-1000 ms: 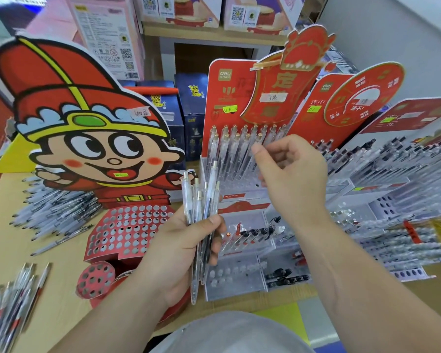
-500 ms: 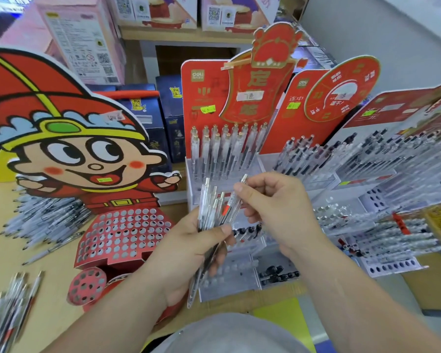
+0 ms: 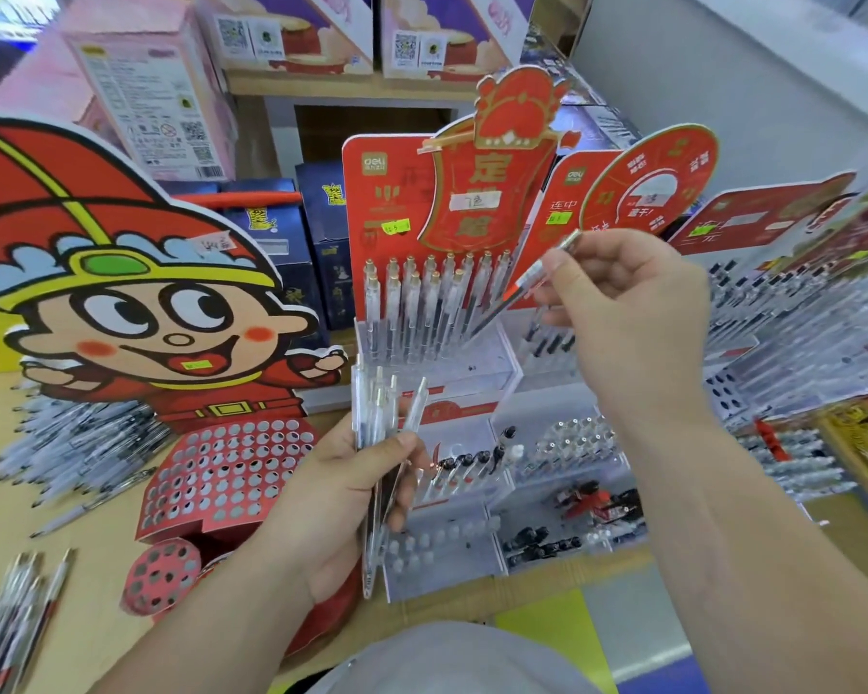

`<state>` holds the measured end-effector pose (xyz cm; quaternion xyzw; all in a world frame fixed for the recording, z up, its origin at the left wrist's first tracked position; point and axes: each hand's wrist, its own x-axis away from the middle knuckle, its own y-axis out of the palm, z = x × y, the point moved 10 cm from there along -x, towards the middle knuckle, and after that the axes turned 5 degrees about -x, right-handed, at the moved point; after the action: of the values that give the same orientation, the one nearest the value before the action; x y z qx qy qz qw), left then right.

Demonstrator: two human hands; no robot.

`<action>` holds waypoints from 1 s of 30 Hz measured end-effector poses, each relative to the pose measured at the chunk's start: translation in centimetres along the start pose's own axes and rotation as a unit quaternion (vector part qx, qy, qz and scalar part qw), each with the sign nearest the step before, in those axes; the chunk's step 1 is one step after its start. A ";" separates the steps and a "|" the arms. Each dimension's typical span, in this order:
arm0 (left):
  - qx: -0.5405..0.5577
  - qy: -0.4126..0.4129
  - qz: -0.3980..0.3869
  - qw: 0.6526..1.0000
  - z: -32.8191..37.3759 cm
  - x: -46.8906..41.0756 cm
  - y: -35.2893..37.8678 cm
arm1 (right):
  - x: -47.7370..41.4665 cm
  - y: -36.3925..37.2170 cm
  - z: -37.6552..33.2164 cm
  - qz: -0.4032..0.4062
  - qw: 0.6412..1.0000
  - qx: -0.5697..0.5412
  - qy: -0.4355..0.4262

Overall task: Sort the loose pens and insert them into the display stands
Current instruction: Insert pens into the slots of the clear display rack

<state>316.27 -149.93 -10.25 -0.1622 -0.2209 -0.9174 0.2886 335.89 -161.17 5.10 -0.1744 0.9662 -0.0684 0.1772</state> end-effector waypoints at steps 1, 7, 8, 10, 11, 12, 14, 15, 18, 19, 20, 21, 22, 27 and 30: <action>0.002 0.001 0.003 1.000 0.1 0.0 -0.2 | -0.3 0.0 -0.2 0.005 0.999 0.036 -0.021; 0.007 -0.003 0.006 1.000 0.1 0.1 -0.5 | -0.1 1.6 -0.4 0.008 0.987 0.139 -0.081; 0.006 -0.003 0.006 1.000 0.1 0.1 -0.5 | 0.0 1.9 -0.5 0.004 0.986 0.145 -0.086; 0.005 -0.004 0.008 1.000 0.1 0.1 -0.6 | 0.2 2.5 -0.8 0.002 0.981 0.164 -0.100; 0.004 -0.004 0.008 1.000 0.1 0.1 -0.7 | 0.2 2.7 -1.0 0.002 0.979 0.172 -0.108; 0.004 -0.004 0.008 1.000 0.1 0.1 -0.6 | 0.2 2.9 -1.2 0.004 0.977 0.179 -0.114; 0.007 -0.005 0.008 1.000 0.1 0.1 -0.6 | 0.2 3.1 -1.5 0.009 0.974 0.191 -0.121; 0.009 -0.005 0.009 1.000 0.1 0.1 -0.7 | 0.3 3.2 -1.6 0.011 0.973 0.197 -0.124; 0.011 -0.002 0.009 1.000 0.1 0.1 -0.8 | 0.5 3.5 -2.0 0.020 0.968 0.206 -0.144; 0.011 -0.002 0.009 1.000 0.2 0.1 -0.9 | 0.6 3.5 -2.0 0.023 0.966 0.208 -0.148; 0.011 -0.002 0.009 1.000 0.2 0.1 -0.9 | 0.6 3.5 -2.1 0.027 0.966 0.210 -0.151; 0.011 -0.003 0.009 1.000 0.2 0.1 -1.0 | 0.7 3.5 -2.1 0.030 0.965 0.212 -0.153; 0.011 -0.003 0.009 1.000 0.2 0.2 -1.1 | 0.7 3.5 -2.1 0.032 0.964 0.213 -0.156; 0.007 0.001 0.008 1.000 0.3 0.3 -1.2 | 0.6 3.6 -2.1 0.029 0.962 0.221 -0.156; 0.009 0.002 0.006 1.000 0.3 0.4 -1.2 | 0.6 3.9 -1.6 0.017 0.962 0.232 -0.145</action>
<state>315.30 -149.05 -10.23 -0.1585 -0.2278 -0.9140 0.2960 333.60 -157.61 5.62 -0.1197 0.8905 -0.2616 0.3525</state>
